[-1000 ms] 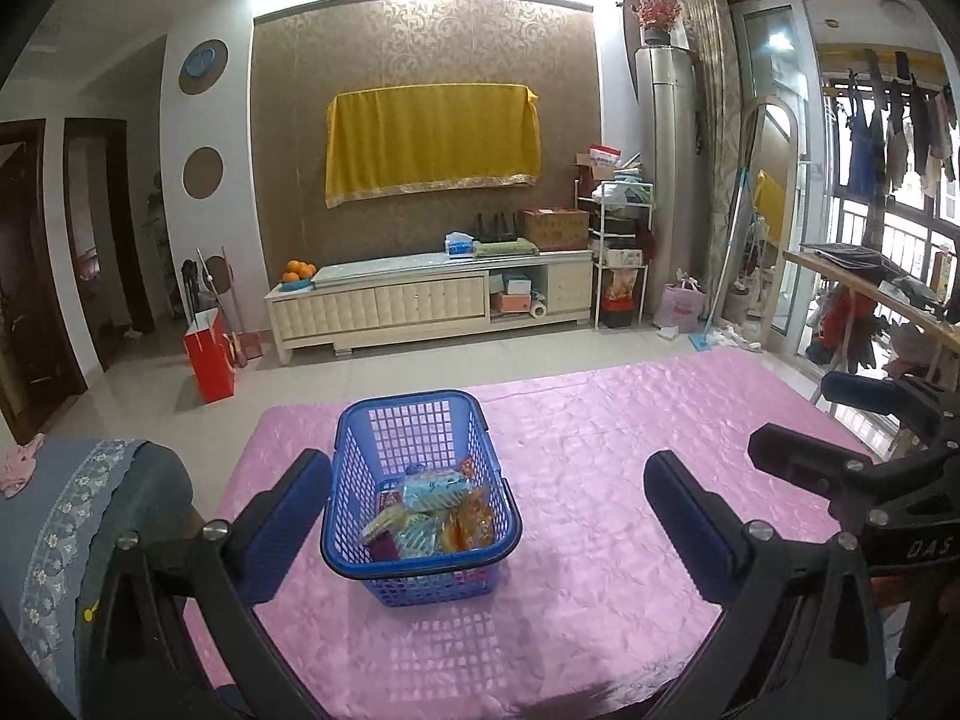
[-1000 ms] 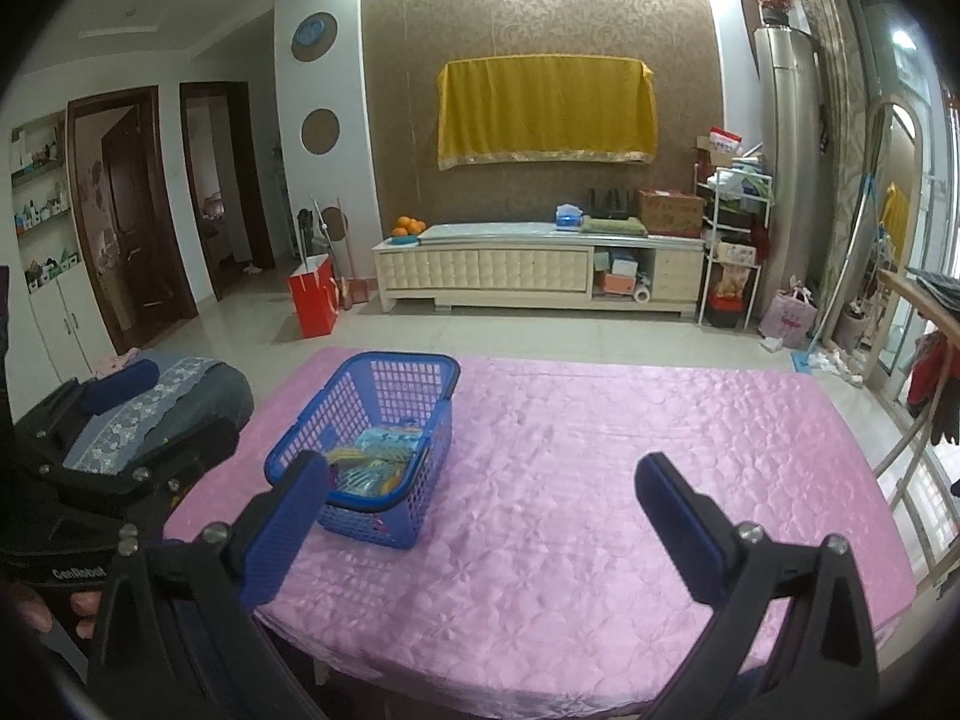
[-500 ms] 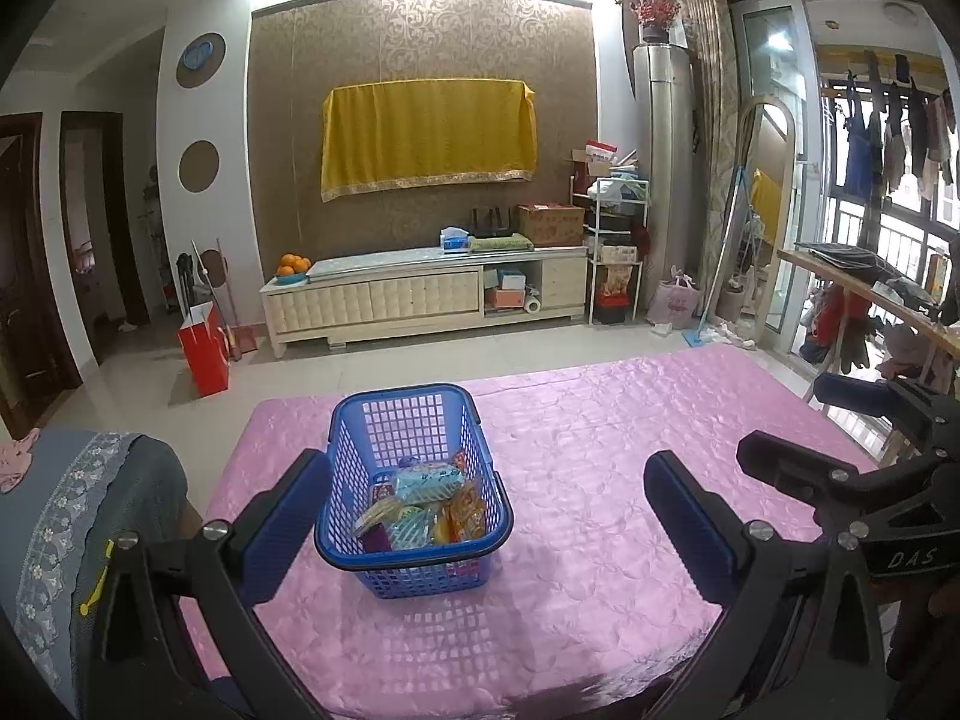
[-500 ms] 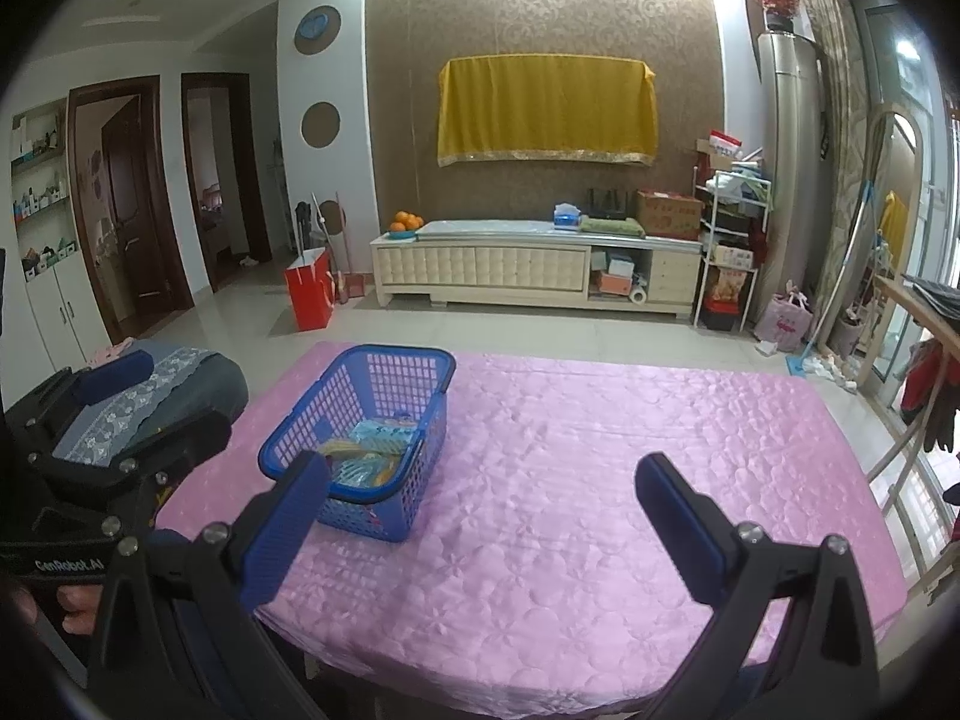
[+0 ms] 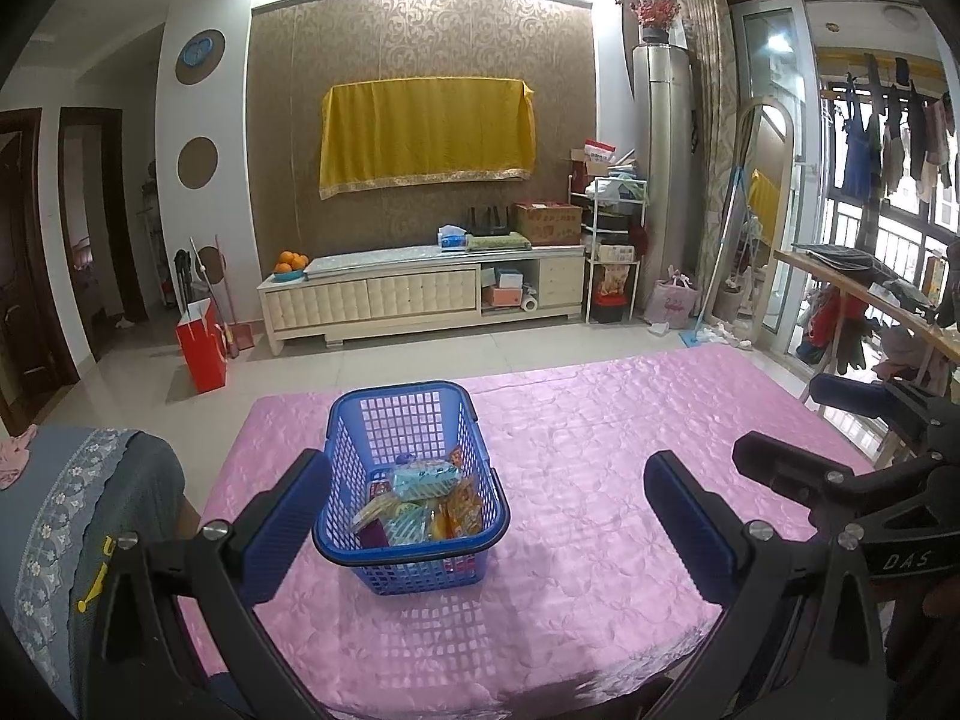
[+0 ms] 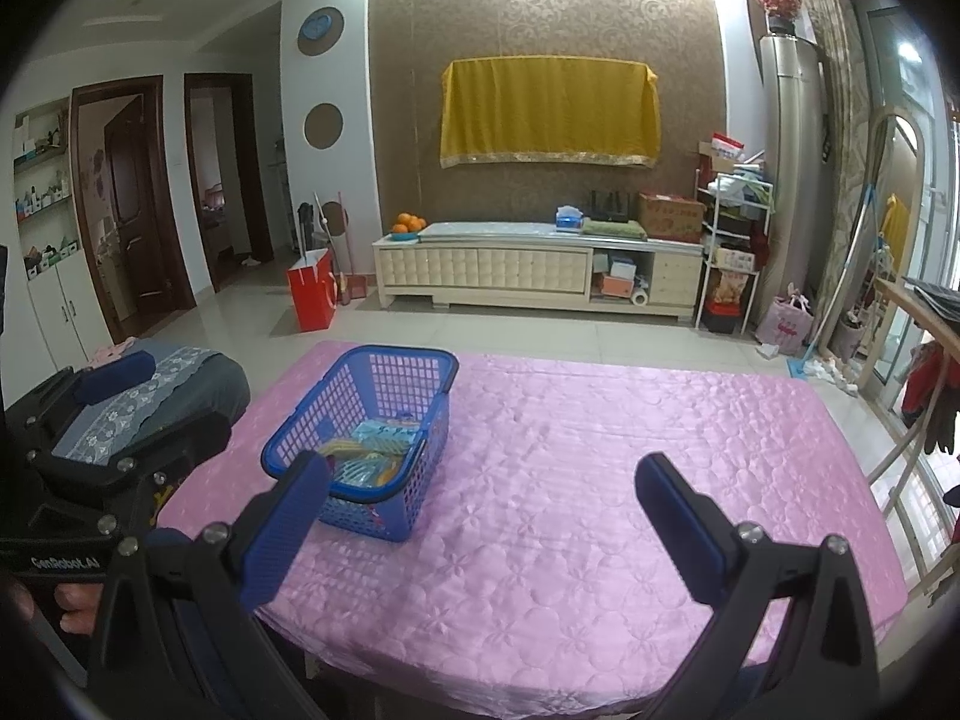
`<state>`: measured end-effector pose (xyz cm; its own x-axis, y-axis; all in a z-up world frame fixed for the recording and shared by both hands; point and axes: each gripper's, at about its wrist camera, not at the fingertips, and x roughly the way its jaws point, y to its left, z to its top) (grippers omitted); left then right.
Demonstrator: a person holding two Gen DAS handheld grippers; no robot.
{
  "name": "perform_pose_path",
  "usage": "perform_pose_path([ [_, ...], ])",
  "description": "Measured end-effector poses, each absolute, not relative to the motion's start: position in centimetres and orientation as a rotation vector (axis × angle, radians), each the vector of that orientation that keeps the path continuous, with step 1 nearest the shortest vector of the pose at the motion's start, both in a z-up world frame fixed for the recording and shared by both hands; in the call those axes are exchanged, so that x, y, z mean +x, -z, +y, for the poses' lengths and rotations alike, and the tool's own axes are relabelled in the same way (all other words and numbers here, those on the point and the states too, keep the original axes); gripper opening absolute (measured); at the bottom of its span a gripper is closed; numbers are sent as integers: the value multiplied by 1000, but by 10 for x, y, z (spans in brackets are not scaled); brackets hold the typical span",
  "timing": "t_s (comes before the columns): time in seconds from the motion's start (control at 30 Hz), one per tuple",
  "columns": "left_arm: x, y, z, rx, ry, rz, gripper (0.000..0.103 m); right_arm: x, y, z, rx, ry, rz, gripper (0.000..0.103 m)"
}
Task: Organize snacks
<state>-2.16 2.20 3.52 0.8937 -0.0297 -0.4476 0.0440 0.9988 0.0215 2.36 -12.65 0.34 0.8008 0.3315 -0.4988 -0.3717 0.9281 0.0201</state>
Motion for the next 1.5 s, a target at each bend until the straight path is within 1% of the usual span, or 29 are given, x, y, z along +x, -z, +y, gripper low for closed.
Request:
perform_pose_path([
  [1.5,-21,-35,20,26,47,481,103,23,-6,-130,-87,-372,521,103],
])
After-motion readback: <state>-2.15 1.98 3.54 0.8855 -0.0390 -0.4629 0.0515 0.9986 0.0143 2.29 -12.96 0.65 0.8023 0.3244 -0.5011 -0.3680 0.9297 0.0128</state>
